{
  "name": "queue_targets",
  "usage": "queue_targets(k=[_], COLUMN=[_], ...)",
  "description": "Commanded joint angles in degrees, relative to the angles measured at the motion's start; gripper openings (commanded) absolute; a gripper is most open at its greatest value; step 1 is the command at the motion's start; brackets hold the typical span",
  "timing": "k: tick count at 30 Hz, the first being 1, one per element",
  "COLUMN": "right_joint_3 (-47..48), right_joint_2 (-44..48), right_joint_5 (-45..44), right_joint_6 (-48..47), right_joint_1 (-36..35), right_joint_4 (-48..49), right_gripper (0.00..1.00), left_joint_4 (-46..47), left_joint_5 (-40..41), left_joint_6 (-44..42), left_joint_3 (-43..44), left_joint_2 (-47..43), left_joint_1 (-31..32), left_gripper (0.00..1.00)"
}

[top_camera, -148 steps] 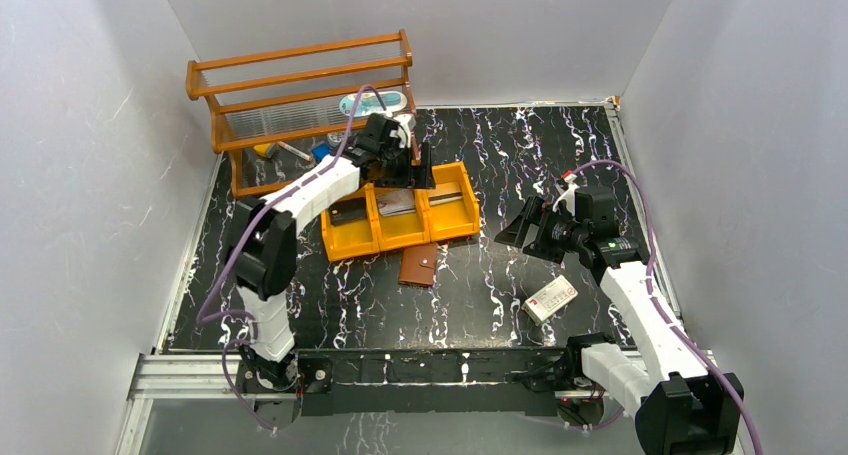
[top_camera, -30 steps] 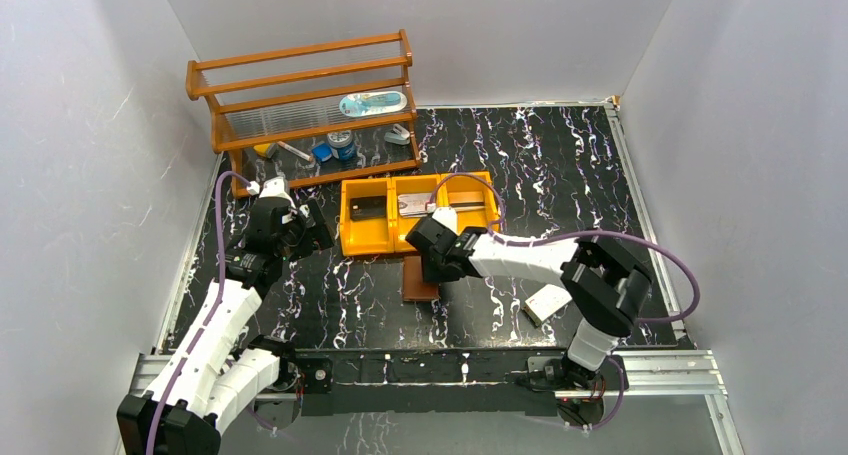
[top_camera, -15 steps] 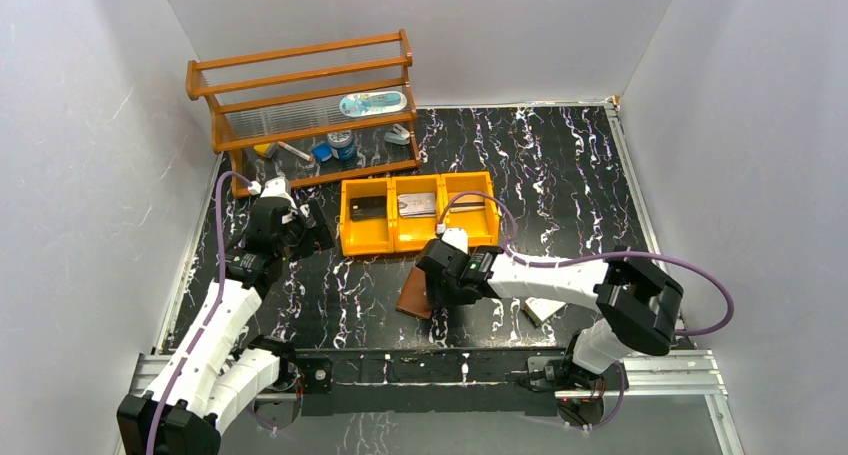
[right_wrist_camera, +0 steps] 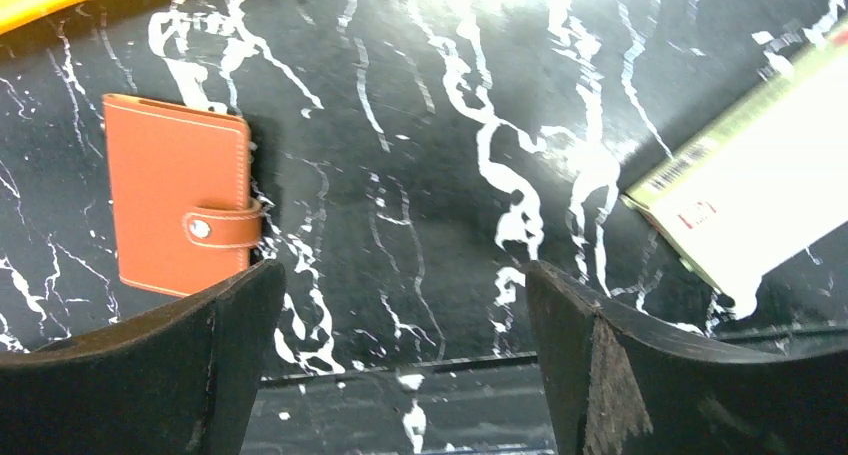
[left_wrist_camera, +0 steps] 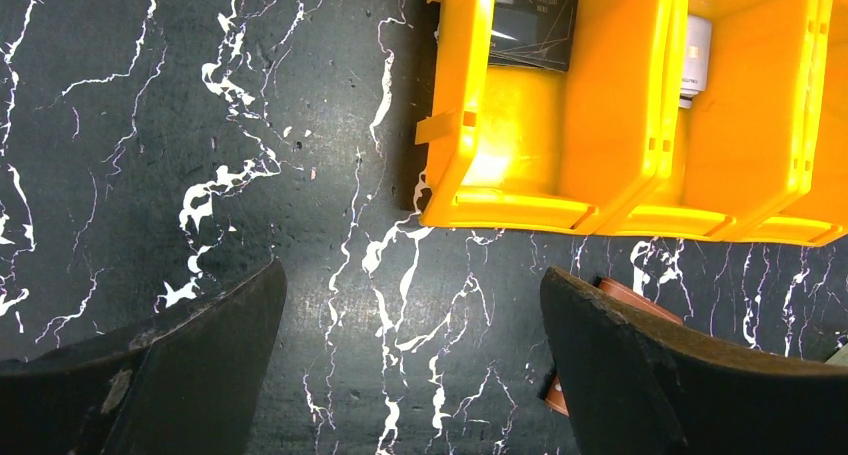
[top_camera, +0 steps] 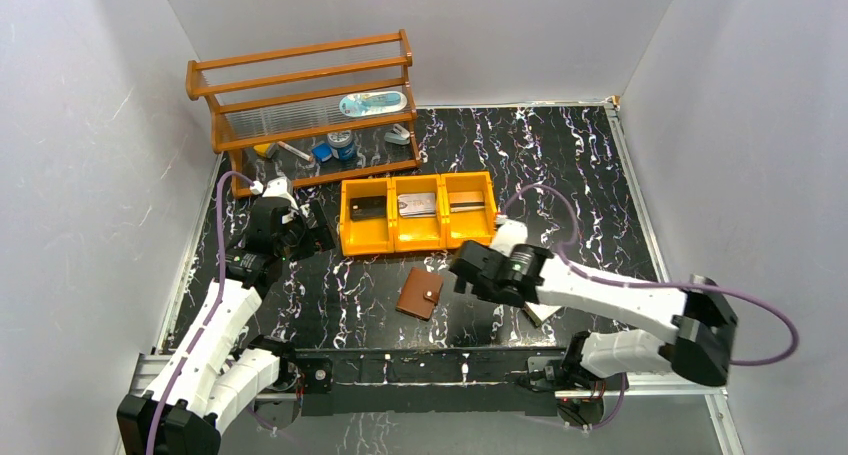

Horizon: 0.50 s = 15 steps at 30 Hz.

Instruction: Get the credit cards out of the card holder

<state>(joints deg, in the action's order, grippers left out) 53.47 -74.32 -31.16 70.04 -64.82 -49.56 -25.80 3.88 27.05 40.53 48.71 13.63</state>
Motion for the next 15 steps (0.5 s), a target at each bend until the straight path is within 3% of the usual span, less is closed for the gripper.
queue_targets(k=[1,7,15], right_joint_3=[-7.7,-15.9,-16.5], right_joint_2=[10.4,19.0,13.1], right_joint_5=[-1.7,8.0,9.1], right_joint_6=[10.4,1.6,-10.6], right_joint_1=[0.8,16.1,35.1], right_joint_4=[-6.0,0.4,6.4], right_gripper=[0.98,0.98,0.98], left_joint_4=[-0.5,-0.5,-0.6], left_joint_5=[-0.5,-1.1,-1.3], left_joint_6=[-0.8,-0.8,-0.8], left_joint_3=[0.3,0.4,0.2], left_joint_2=[0.4,0.9,0.7], left_joint_1=[0.0,0.0,0.0], left_gripper=[0.98,0.98,0.98])
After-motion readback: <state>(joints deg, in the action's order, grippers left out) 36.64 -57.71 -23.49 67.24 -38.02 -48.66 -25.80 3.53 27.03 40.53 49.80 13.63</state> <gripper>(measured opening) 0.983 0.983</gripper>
